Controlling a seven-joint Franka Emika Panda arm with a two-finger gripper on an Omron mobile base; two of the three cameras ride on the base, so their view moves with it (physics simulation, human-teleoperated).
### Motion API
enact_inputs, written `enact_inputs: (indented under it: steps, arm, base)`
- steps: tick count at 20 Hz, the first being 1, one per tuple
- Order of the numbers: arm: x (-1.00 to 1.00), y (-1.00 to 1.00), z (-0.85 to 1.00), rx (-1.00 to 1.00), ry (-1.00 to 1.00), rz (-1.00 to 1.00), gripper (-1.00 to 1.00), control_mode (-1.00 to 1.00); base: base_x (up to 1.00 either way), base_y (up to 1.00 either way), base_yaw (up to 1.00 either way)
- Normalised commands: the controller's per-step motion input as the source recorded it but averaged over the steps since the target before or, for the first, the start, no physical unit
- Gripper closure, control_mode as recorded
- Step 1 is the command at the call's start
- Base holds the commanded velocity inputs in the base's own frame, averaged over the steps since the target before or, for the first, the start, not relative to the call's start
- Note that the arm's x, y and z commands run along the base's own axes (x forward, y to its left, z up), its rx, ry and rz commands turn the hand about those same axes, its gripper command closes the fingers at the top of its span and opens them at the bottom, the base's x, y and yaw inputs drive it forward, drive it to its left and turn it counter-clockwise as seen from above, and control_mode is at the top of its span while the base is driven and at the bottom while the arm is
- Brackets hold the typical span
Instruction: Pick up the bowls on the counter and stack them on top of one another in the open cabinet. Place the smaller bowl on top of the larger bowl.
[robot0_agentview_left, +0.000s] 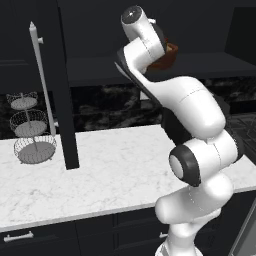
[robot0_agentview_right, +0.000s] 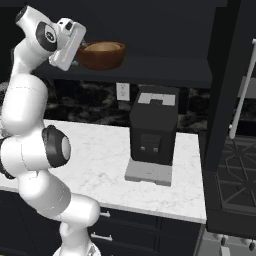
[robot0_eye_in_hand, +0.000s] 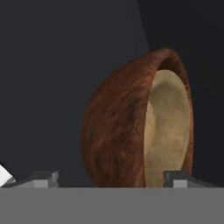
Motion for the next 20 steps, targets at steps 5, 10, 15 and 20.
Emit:
enact_inputs:
  steps: [5, 10, 15, 20]
  arm:
    - [-1.0, -0.08, -0.67, 0.0, -0.47, -0.01, -1.0, -1.0]
    - [-1.0, -0.55, -1.0, 0.0, -0.23, 0.0, -1.0, -1.0]
    - [-1.0, -1.0, -1.0, 0.0, -0.03, 0.0, -1.0, -1.0]
    - [-1.0, -0.95, -1.0, -0.03, 0.0, 0.0, -1.0, -1.0]
  base:
    - [0.0, 0.0, 0.0]
    - [0.0, 0.0, 0.0]
    - [0.0, 0.0, 0.0]
    - [0.0, 0.0, 0.0]
